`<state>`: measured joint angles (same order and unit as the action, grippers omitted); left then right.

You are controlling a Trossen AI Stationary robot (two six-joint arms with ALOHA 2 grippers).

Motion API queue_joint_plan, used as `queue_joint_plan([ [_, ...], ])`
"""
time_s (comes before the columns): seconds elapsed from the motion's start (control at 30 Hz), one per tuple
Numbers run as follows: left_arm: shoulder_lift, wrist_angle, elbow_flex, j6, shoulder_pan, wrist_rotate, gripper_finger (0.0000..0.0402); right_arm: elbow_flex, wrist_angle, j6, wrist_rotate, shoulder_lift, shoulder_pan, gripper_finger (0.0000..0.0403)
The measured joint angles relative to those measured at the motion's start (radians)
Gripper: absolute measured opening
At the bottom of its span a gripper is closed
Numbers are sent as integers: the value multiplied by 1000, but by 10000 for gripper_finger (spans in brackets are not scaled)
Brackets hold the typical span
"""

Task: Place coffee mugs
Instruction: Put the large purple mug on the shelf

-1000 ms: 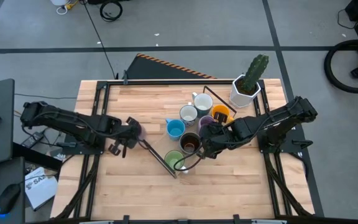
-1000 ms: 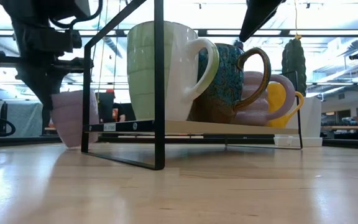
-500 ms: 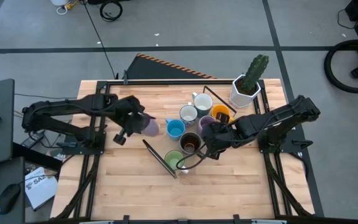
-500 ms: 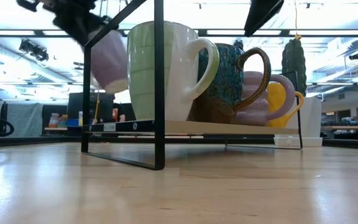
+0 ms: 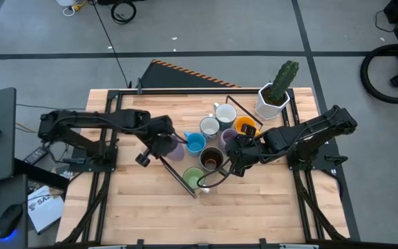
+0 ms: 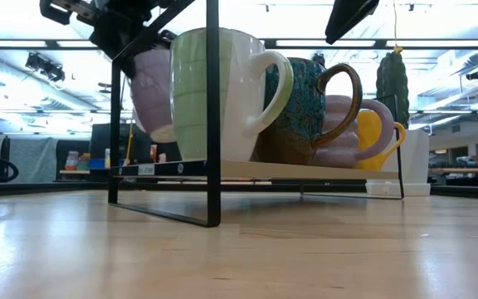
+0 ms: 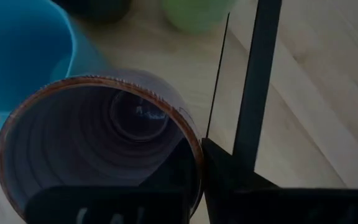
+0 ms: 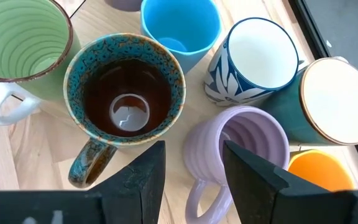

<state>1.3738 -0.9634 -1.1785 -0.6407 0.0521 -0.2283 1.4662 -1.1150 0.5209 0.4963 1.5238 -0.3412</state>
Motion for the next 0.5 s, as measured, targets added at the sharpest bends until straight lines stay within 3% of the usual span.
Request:
queue_joint_plan([
  [0.5,71,79,-2,3,-56,-33,21,0,7,0,0,0,-4,166],
])
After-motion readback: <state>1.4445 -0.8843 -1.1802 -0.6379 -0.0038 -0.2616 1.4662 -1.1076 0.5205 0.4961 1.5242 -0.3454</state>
